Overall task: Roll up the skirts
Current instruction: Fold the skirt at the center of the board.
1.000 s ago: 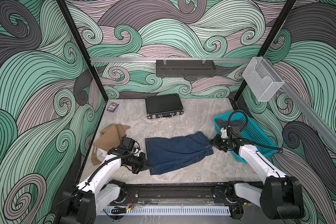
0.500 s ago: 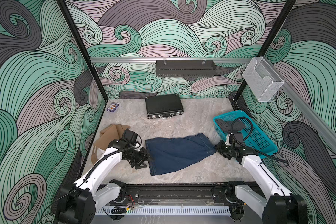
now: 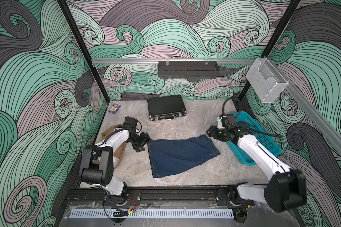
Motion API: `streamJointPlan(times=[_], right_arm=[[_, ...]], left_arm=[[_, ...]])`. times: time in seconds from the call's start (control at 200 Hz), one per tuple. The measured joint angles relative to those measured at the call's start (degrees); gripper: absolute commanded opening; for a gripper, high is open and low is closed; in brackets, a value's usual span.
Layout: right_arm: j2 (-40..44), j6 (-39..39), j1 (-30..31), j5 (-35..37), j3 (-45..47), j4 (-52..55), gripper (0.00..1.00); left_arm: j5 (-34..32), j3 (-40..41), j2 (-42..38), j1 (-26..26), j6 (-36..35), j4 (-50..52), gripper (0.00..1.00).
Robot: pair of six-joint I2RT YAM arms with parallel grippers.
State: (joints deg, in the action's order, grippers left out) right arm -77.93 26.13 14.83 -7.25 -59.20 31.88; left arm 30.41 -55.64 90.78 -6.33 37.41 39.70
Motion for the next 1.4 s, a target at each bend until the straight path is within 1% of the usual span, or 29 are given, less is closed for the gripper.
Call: streamJointPlan(times=[0.1, 0.22, 0.28, 0.3, 0.32, 0.375, 0.39, 0.46, 0.501, 0.571, 0.616, 0.686, 0.761, 0.841, 0.871, 0.916, 0.951, 0.971, 0.986, 1.036, 1.101, 1.176, 1.241, 1.336, 1.401], right_arm=[[-10.7, -4.5, 4.2, 1.6, -7.9, 2.7, 0.66], [-18.7, -8.2, 5.1, 4.6, -11.1, 5.7, 0.67], [-21.3, -9.6, 4.8, 5.9, -11.2, 7.0, 0.66], [-22.0, -9.9, 4.7, 6.2, -11.4, 7.6, 0.65], [-22.9, -10.3, 4.6, 6.4, -11.7, 8.0, 0.64], [-25.7, -11.0, 4.4, 7.0, -13.1, 8.9, 0.59], [-26.6, -11.1, 4.3, 7.3, -13.5, 8.9, 0.57], [-30.6, -11.0, 3.8, 8.0, -15.7, 8.9, 0.42], [-32.4, -10.3, 3.4, 8.1, -16.5, 8.6, 0.36], [-34.2, -9.2, 2.2, 7.9, -16.2, 7.4, 0.32], [-33.8, -8.2, 1.2, 7.1, -15.4, 6.3, 0.30], [-33.0, -6.2, -0.3, 5.3, -13.7, 4.3, 0.29], [-32.0, -3.8, -1.2, 3.4, -12.0, 2.0, 0.36], [-30.4, -1.6, -1.2, 1.6, -8.8, -1.3, 0.39], [-29.8, -0.8, -1.1, 1.0, -7.7, -2.4, 0.41], [-28.8, 0.2, -1.0, 0.9, -6.3, -4.0, 0.45], [-28.1, 0.8, -1.0, 1.4, -5.5, -4.5, 0.48], [-27.8, 1.0, -1.0, 1.6, -5.1, -4.9, 0.49], [-27.3, 1.4, -1.1, 2.0, -4.7, -5.2, 0.50], [-26.0, 1.8, -1.4, 3.1, -3.2, -6.0, 0.53], [-23.1, 2.3, -1.3, 4.5, -1.0, -6.1, 0.55], [-18.4, 2.4, -1.0, 6.2, 0.3, -5.5, 0.53], [-13.4, 2.0, 0.1, 7.7, 0.4, -4.9, 0.52], [-7.2, 0.9, 3.0, 8.1, 0.3, -4.2, 0.48], [-4.8, 0.2, 5.4, 8.1, 0.8, -3.3, 0.46]], left_arm=[[0.0, -0.2, 4.1, -0.2, -0.7, -0.8, 0.72], [0.1, -0.7, 8.6, 0.3, -0.8, -1.6, 0.67], [1.6, -0.8, 9.9, 0.3, 0.0, -2.1, 0.56], [1.6, -0.8, 10.0, 0.3, 0.0, -2.4, 0.51], [1.9, -0.8, 10.2, 0.2, 0.7, -2.8, 0.41], [2.4, -0.9, 11.2, 0.2, 1.3, -4.3, 0.00], [2.6, -0.9, 11.7, 0.2, 1.5, -4.7, 0.00], [3.4, -1.8, 14.1, 0.2, 2.3, -5.2, 0.00], [3.9, -2.9, 15.0, 0.2, 2.6, -5.0, 0.00], [2.3, -5.0, 15.9, 0.2, 3.2, -4.5, 0.00], [0.1, -6.5, 16.2, 0.4, 3.3, -4.0, 0.00], [-2.7, -8.0, 16.1, 1.5, 3.4, -3.7, 0.00], [-4.0, -8.4, 15.4, 3.3, 3.7, -3.8, 0.00], [-5.2, -8.4, 14.2, 5.3, 4.3, -3.8, 0.00], [-5.2, -8.4, 13.9, 5.9, 4.5, -4.0, 0.09], [-5.2, -8.9, 13.9, 6.9, 4.6, -4.0, 0.19], [-5.4, -10.0, 14.5, 7.5, 4.7, -3.3, 0.33], [-5.8, -11.1, 14.9, 7.9, 5.4, -2.6, 0.40], [-6.2, -12.0, 15.3, 8.2, 5.0, -2.3, 0.43], [-7.2, -15.1, 16.4, 9.0, 5.3, -1.4, 0.49], [-8.8, -18.9, 16.7, 9.8, 5.1, 0.3, 0.61], [-11.1, -21.0, 14.7, 9.9, 5.3, 1.9, 0.63], [-12.9, -20.1, 10.3, 9.1, 5.7, 3.4, 0.63], [-12.9, -14.4, 0.5, 5.5, 7.1, 3.3, 0.64], [-11.4, -8.3, -6.0, 0.2, 8.9, 1.9, 0.64]])
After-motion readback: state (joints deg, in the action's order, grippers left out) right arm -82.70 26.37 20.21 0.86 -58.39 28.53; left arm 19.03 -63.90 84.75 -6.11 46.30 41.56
